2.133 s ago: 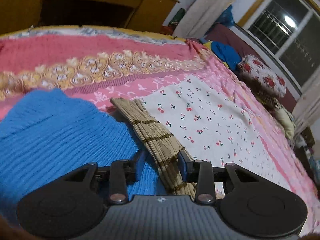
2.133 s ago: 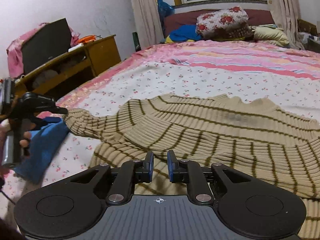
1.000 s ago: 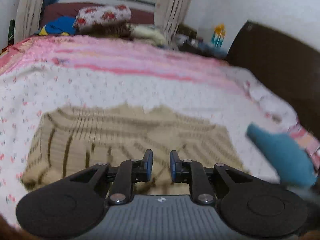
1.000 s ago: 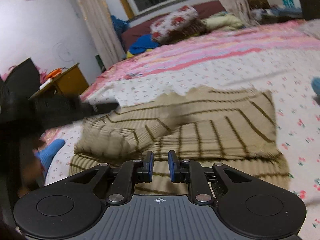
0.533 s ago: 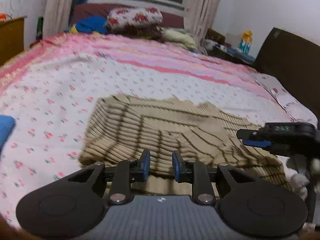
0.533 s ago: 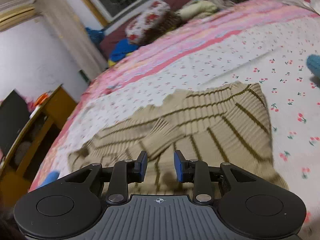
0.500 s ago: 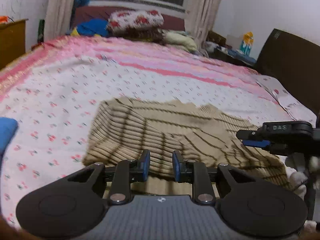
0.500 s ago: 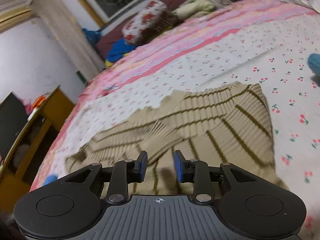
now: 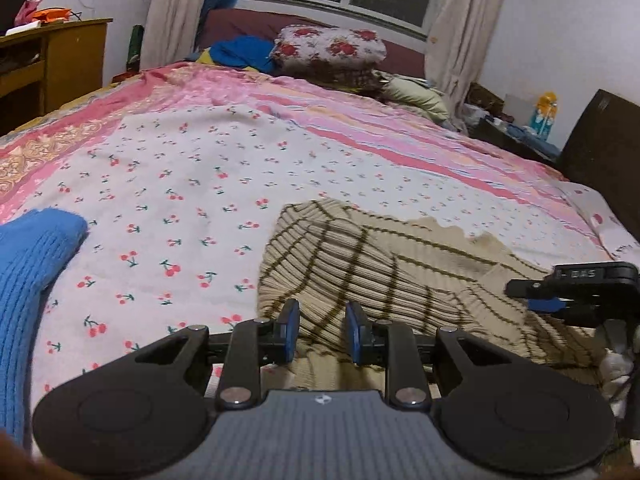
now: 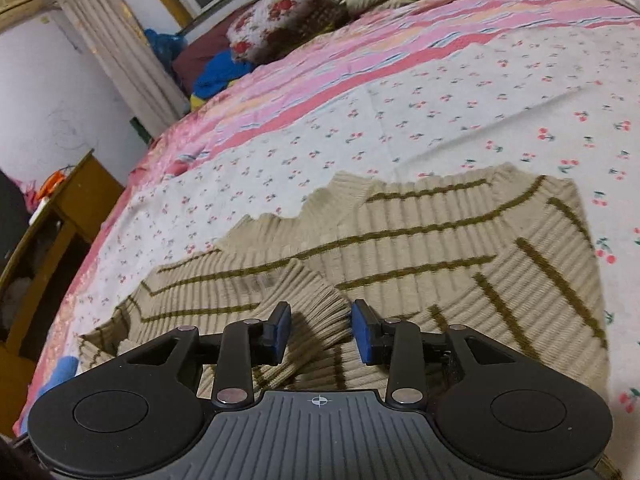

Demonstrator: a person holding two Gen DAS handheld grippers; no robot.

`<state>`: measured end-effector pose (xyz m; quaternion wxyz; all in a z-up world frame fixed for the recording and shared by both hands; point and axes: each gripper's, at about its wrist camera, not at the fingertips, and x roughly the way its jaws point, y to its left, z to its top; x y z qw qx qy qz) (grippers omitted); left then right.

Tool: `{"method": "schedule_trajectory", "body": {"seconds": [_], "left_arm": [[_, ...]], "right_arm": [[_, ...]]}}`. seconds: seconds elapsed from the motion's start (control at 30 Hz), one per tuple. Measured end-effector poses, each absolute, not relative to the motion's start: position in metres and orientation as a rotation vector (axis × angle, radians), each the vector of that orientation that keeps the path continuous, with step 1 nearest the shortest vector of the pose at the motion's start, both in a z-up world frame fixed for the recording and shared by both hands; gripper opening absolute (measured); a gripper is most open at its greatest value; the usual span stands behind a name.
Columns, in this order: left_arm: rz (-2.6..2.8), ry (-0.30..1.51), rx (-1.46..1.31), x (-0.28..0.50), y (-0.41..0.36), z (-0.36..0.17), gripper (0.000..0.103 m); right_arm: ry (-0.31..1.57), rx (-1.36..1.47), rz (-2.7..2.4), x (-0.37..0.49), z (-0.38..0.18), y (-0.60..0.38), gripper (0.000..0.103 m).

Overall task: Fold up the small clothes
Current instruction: 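Grasp the sweater side edge with the right gripper and fold it inward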

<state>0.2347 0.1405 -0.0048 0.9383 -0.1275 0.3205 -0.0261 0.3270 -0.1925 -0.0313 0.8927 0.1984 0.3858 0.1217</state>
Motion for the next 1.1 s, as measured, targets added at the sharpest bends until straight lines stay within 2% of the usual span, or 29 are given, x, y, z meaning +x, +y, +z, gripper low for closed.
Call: {"method": "schedule_trajectory", "body": {"seconds": [0.07,0.2,0.3,0.5,0.6,0.7,0.83,1.0,1.1], "left_arm": [[-0.049,0.653,-0.265,0.236,0.142,-0.004,0.031],[-0.035,0.646,-0.259,0.235,0.145,-0.001,0.031],[-0.025,0.647,-0.252,0.235,0.147,0.002,0.031],[-0.035,0.627,-0.236,0.243,0.143,0.007,0.033],[-0.051,0.651,-0.218,0.256,0.134,0.001,0.038],[-0.025,0.726,-0.156,0.270,0.122,-0.014,0.039],[-0.020,0.734,-0.135,0.268,0.122,-0.014,0.040],[-0.012,0.724,-0.110,0.258,0.125,-0.005,0.040],[-0.043,0.699,-0.100,0.251,0.119,0.001,0.040]], "right_arm": [[0.815,0.417,0.279,0.329,-0.030,-0.193,0.031],[0.826,0.442,0.319,0.329,-0.027,-0.194,0.013],[0.796,0.485,0.333,0.323,-0.021,-0.198,0.011],[0.667,0.574,0.338,0.283,0.014,-0.229,0.010],[0.611,0.564,0.281,0.263,0.024,-0.249,0.010],[0.639,0.496,0.202,0.254,0.010,-0.256,0.010],[0.741,0.439,0.149,0.257,-0.018,-0.250,0.011],[0.699,0.417,0.121,0.250,-0.013,-0.250,0.016],[0.631,0.306,0.078,0.240,-0.001,-0.245,0.018]]}}
